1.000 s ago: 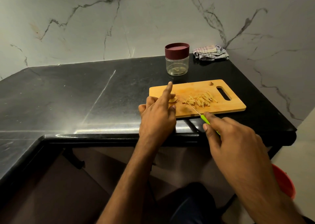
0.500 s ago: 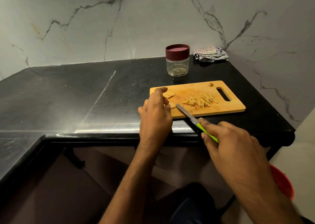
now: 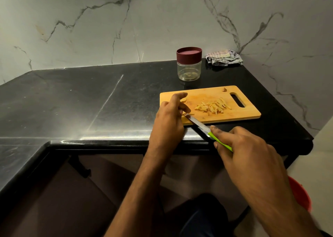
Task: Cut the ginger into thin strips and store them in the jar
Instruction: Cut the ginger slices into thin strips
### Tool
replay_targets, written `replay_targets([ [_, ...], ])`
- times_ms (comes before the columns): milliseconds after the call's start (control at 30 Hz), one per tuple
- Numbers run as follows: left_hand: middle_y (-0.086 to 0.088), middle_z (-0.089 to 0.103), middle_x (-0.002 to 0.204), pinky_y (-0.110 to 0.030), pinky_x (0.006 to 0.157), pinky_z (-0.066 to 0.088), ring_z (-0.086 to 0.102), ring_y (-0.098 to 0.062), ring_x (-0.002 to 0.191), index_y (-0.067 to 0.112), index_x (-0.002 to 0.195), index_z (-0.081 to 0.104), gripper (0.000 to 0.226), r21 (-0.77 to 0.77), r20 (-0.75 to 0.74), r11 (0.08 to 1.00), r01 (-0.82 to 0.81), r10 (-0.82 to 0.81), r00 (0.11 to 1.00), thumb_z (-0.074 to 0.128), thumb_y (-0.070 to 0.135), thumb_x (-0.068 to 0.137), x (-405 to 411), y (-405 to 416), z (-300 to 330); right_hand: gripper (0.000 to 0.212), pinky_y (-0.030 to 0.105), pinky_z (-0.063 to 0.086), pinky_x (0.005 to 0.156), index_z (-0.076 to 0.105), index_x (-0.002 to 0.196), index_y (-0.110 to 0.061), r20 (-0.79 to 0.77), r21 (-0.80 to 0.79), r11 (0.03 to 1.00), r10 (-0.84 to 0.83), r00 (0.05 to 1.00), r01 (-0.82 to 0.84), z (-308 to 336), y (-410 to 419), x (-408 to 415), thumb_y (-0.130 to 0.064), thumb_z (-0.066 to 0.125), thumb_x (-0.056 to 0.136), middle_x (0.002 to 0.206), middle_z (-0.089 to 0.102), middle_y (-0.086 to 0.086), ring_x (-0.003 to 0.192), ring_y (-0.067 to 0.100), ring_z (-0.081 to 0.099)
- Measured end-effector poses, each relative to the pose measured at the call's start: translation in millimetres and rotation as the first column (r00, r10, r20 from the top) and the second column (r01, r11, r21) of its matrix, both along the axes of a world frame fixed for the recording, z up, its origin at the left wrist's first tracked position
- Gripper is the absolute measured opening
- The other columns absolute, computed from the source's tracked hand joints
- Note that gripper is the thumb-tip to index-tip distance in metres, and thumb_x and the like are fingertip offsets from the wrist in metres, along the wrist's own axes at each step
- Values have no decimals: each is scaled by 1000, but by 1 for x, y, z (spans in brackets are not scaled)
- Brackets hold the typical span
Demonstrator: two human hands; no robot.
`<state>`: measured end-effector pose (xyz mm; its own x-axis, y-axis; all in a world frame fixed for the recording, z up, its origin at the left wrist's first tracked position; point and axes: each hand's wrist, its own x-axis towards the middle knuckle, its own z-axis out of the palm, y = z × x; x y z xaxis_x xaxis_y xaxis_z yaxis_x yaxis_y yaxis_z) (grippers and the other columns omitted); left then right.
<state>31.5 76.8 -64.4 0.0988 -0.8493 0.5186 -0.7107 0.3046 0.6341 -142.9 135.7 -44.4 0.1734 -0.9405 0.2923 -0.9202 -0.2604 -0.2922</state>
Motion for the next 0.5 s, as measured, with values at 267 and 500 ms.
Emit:
replay_targets([
  [267,11,57,141,-27,102,20,37,-14,129,30,160,9,85,157,184,987,22,-51,982,45,-8,93,-2,-4,3,45,16,33,57,34,140,-49,-13,25,1000,10,1000,-10,3,0,-4,-45,41,96,98,45,-14,81,4,47],
  [500,2,62,113,-12,79,50,59,-5,96,18,146,46,53,-50,-102,994,-98,92,991,58,1,97,0,-2,-4,43,17,29,50,39,138,-46,0,-10,1000,-18,1000,18,1,-3,-3,-46,38,96,86,42,-13,72,5,47],
])
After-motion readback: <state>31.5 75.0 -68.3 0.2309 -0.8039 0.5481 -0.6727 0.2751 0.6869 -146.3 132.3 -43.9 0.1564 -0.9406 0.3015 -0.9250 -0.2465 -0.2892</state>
